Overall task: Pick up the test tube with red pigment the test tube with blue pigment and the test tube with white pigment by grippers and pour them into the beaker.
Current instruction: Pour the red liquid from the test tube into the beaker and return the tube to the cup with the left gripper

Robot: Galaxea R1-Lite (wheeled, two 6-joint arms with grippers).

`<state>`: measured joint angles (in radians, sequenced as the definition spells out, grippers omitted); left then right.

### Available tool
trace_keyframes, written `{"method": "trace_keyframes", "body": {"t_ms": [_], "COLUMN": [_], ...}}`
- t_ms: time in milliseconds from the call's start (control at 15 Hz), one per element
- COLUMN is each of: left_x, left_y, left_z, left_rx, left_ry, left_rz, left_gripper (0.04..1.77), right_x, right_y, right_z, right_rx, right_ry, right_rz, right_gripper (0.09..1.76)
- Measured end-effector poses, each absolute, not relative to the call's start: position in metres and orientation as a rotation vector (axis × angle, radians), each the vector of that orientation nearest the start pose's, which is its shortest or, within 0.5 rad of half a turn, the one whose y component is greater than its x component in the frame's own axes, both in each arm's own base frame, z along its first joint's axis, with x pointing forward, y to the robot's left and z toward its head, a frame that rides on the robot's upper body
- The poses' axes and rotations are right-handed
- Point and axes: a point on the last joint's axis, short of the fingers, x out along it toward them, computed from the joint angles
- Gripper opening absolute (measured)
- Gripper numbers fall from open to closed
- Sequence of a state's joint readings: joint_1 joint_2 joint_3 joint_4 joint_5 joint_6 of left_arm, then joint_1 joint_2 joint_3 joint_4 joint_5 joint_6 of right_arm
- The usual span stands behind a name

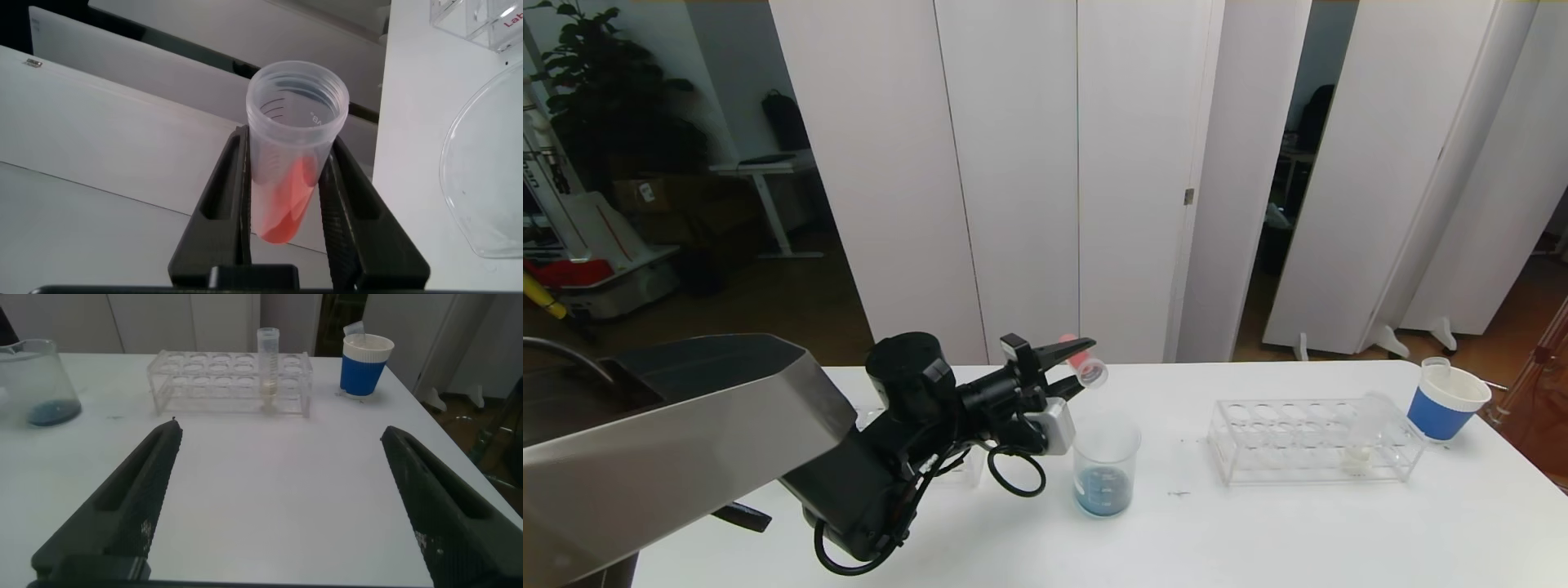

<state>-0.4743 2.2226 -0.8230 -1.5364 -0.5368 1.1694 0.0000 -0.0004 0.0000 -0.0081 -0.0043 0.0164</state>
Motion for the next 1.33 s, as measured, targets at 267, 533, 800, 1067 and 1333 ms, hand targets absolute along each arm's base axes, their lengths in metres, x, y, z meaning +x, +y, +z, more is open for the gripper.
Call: {"method": "trace_keyframes", "body": {"t_ms": [267,533,800,1067,1333], "left_x": [0.342,0.348,0.352,0.352,0.352], "left_y": [-0.187,-0.187,-0.185,-0.186,-0.187], "left_z": [0.09,0.091,0.09,0.088,0.088], "left_rx": [1.083,1.106,1.133,1.147,1.15], "left_ry": [-0.723,-0.742,-0.75,-0.752,-0.752], "left_rz": [-0.794,-0.77,-0.748,-0.747,-0.747], "left_gripper": [0.57,0.57,0.57,0.57,0.57], "right_x": [-0.023,-0.023,-0.023,-0.023,-0.023], "right_y": [0.0,0.0,0.0,0.0,0.0], "right_z": [0.076,0.076,0.076,0.076,0.076], "right_rx": [0.017,0.017,0.017,0.017,0.017], "right_ry": [-0.009,-0.009,-0.008,-0.009,-0.009], "right_rz": [-0.004,-0.004,-0.004,-0.004,-0.004], "right_gripper": [1.75,1.75,1.75,1.75,1.75]}}
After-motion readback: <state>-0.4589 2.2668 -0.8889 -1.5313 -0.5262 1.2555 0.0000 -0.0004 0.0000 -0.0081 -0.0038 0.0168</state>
